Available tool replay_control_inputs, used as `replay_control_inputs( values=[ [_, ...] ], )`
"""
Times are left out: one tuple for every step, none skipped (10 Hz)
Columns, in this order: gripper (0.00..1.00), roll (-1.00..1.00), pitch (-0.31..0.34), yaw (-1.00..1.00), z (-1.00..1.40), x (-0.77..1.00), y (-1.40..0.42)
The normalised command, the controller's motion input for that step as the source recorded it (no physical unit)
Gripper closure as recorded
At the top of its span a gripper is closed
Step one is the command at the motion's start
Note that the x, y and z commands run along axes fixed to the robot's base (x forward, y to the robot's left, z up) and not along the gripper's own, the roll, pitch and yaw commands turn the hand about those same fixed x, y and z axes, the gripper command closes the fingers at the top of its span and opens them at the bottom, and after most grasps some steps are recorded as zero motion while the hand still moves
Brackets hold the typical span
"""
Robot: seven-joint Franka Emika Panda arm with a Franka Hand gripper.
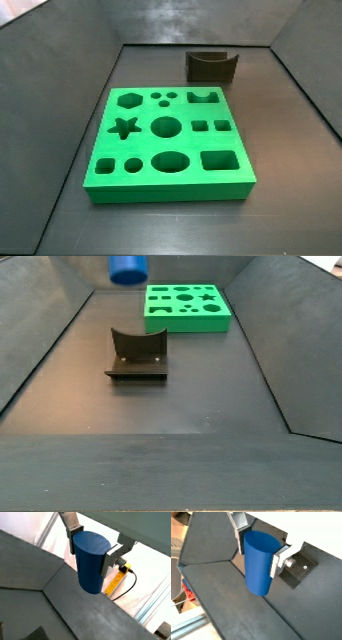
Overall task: Pick up the oval object. Move up. Place the oval object on the fixture. Regrasp the oval object. Move to above the board. Insert the oval object.
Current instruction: Move to above the board.
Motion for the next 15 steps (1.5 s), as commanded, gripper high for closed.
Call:
replay_control_inputs(
  values=[
    [1.0, -0.06, 0.095, 0.02, 0.86, 0.01, -0.01],
    [1.0, -0.06, 0.11, 0.03, 0.69, 0.02, -0.01],
    [1.0, -0.06, 0.129, 0.05, 0.53, 0.02, -0.01],
    [1.0, -0.06, 0.143, 0.06, 0.31, 0.03, -0.02],
    [1.0, -1.0, -0.062, -0.11, 0.1, -0.47, -1.0],
    [1.0, -1.0, -0.069, -0.1, 0.07, -0.47, -1.0],
    [1.0, -1.0, -0.083, -0.11, 0.08, -0.5, -1.0],
    [1.0, -1.0, -0.088, -0.12, 0.07, -0.5, -1.0],
    [1.0, -1.0, -0.087, -0.12, 0.08, -0.52, -1.0],
    [1.0, -1.0, -0.084, -0.13, 0.08, -0.52, -1.0],
    [1.0, -1.0, -0.078, -0.13, 0.07, -0.54, -1.0],
    [1.0, -1.0, -0.074, -0.14, 0.08, -0.56, -1.0],
    [1.0, -1.0, -0.078, -0.14, 0.07, -0.58, -1.0],
    [1.0, -1.0, -0.081, -0.14, 0.06, -0.58, -0.95],
    [1.0, -1.0, -0.084, -0.13, 0.04, -0.36, -0.53]
  ],
)
